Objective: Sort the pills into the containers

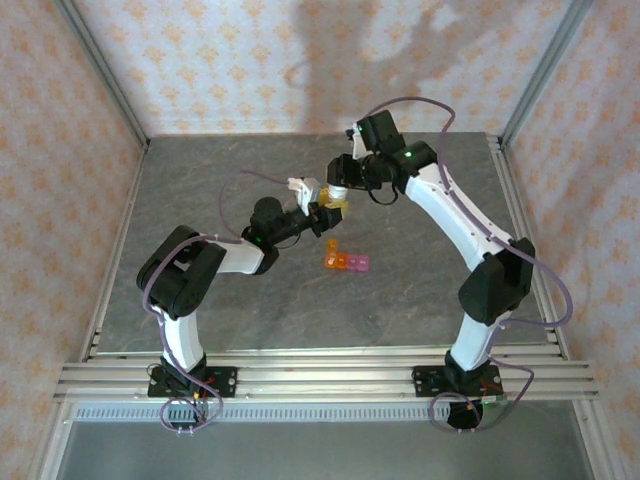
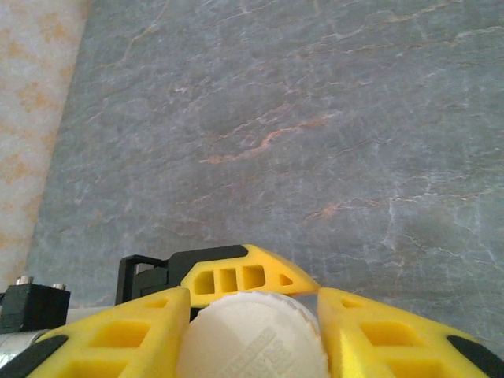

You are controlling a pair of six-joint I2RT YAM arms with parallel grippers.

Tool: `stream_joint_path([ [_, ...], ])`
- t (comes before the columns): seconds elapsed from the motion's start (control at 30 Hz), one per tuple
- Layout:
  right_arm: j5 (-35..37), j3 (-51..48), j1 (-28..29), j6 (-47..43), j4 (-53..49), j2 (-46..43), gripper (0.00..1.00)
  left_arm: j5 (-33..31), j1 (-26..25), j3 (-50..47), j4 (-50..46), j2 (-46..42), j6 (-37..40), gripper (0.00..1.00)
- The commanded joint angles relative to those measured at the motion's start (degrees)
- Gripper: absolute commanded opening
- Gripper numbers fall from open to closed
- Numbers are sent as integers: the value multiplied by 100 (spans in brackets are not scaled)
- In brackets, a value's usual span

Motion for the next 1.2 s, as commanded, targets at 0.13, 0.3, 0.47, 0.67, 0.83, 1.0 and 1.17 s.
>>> stream_joint_path([
  [0.13, 1525, -963, 564, 1660, 827, -318, 42, -1442, -225, -197, 533, -257, 861, 0],
  [0.3, 1625, -933, 626, 1880, 939, -222, 44, -1862, -317, -248, 529, -249, 1082, 0],
  [0.47, 1743, -579, 592, 1725, 746, -276, 53, -1845, -319, -211, 542, -169, 1037, 0],
  [0.67, 1610, -155, 328, 1491, 547, -549, 71, -1803, -307, -198, 551, -162, 1020, 0],
  [0.83, 1423, -116, 103, 1214, 504, -860, 78, -1525, -276, -200, 551, -202, 951, 0],
  [1.0, 419, 19, -238, 382, 314, -742, 79, -1070, -200, -146, 560, -199, 759, 0],
  [1.17, -436, 361, -288, -983, -312, -383, 76, -658, -143, -39, 536, -147, 524, 0],
])
